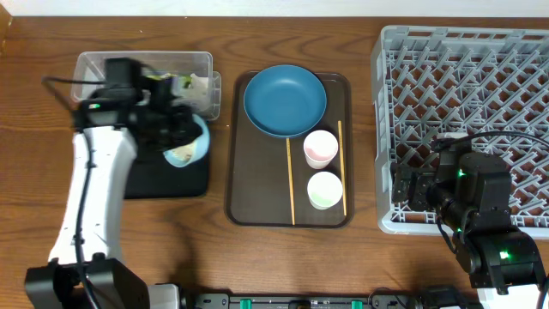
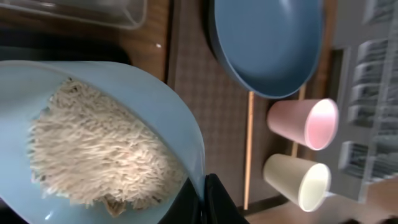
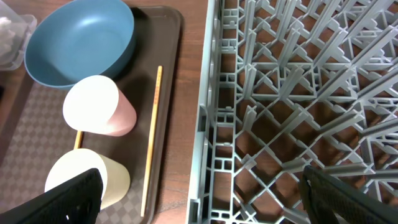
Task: Sort waste into correct bins and load items into the dishwasher rack
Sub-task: 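Tip the bowl over the black tray to dump the rice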
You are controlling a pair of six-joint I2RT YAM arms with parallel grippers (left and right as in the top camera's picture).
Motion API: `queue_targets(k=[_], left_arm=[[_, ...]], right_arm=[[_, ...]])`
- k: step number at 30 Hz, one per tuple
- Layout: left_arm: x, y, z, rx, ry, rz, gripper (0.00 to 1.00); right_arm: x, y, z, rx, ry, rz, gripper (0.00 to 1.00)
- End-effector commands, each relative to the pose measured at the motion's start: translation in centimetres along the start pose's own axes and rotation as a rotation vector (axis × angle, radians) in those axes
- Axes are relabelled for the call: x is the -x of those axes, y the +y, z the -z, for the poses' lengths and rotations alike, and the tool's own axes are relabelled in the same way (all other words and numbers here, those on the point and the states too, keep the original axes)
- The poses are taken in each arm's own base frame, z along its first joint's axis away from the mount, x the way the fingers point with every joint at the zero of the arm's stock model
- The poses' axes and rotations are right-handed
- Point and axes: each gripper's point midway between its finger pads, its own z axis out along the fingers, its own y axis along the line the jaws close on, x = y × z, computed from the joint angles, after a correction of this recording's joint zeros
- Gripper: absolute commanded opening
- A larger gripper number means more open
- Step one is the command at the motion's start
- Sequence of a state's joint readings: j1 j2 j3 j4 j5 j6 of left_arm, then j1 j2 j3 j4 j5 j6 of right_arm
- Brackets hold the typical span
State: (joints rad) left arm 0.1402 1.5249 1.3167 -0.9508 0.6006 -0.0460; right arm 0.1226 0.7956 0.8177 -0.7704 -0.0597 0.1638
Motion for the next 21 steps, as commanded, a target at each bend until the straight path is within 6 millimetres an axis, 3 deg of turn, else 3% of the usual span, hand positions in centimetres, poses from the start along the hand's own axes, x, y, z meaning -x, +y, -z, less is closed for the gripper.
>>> queue_targets(k=[1,15,21], left_arm=[[0.0,-0.2,0.9,-0.179,-0.006,-0.018,0.06],[2.5,5.3,2.9,-0.588,-0.1,0.317,0.06],[2.3,7.9,2.8,-0.619,-0.095,0.448,0.06]], right_arm=[[0.6,0.3,0.5,0.006,-0.016,0.023,0.99],[0.5,0.3,0.5,0.006,-0.013,0.022,0.99],[0.5,0.3,0.5,0.005,-0.013,0.022,0.99]])
